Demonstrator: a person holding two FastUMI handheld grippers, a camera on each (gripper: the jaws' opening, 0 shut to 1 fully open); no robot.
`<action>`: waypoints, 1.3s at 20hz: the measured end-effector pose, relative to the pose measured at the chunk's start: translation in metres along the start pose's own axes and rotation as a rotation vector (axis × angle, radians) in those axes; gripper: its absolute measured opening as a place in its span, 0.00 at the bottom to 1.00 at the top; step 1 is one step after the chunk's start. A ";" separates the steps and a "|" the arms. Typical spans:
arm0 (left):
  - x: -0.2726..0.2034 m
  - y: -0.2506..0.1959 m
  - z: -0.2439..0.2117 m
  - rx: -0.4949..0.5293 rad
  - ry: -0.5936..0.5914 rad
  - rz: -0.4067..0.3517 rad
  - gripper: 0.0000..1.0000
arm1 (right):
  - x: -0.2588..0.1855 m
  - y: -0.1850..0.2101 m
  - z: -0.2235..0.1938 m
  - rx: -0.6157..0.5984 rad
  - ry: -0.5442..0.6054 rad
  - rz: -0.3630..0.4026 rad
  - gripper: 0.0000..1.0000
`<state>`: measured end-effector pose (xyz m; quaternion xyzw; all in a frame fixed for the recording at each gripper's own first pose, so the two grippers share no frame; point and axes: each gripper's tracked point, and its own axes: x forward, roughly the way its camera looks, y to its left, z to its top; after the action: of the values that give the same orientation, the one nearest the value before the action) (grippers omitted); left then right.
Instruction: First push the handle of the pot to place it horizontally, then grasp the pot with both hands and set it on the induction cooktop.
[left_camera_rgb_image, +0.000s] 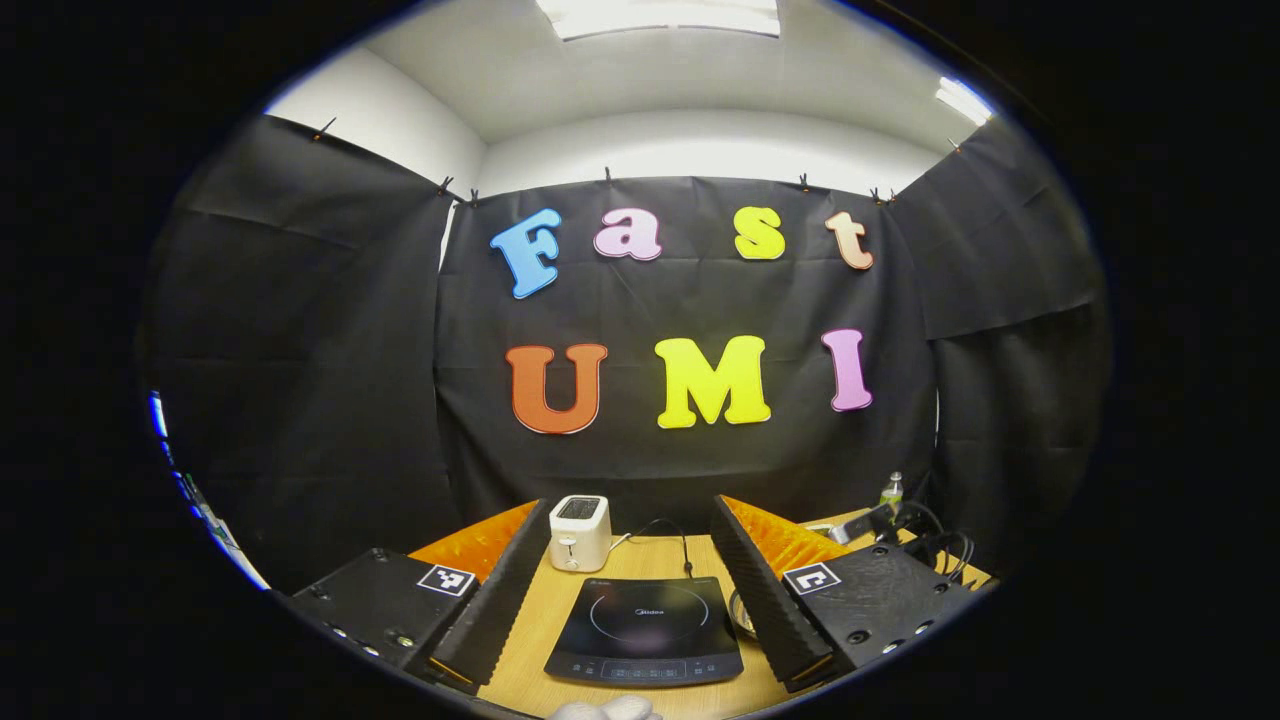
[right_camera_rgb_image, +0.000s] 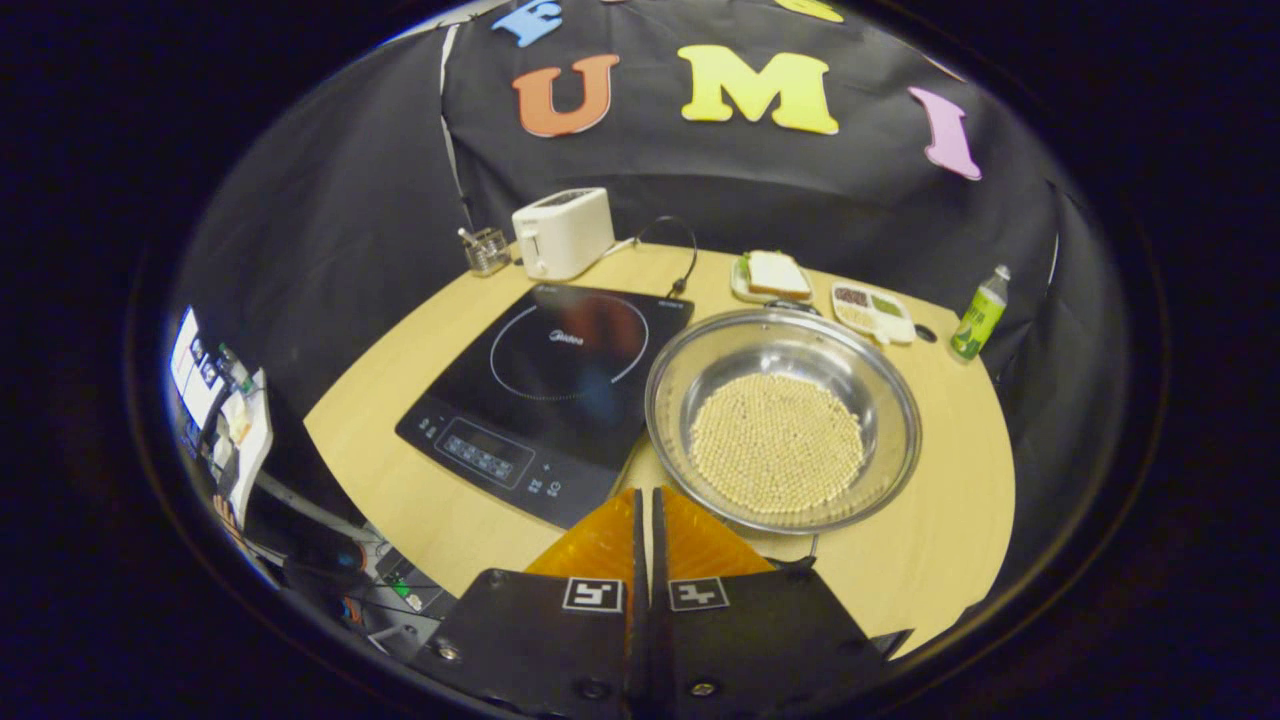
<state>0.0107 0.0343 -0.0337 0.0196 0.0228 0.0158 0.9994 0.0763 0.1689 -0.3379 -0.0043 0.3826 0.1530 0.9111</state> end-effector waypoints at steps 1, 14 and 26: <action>0.003 0.001 -0.002 0.005 0.002 0.000 0.96 | 0.008 0.001 -0.007 0.014 0.023 0.010 0.04; 0.016 0.000 -0.004 0.006 0.017 0.001 0.95 | 0.045 -0.029 -0.038 0.122 0.155 -0.016 0.00; 0.018 -0.022 -0.007 -0.007 0.020 -0.053 0.95 | 0.025 -0.090 -0.065 0.183 0.168 -0.117 0.00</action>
<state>0.0286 0.0132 -0.0427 0.0151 0.0331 -0.0105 0.9993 0.0727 0.0821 -0.4116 0.0440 0.4690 0.0632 0.8798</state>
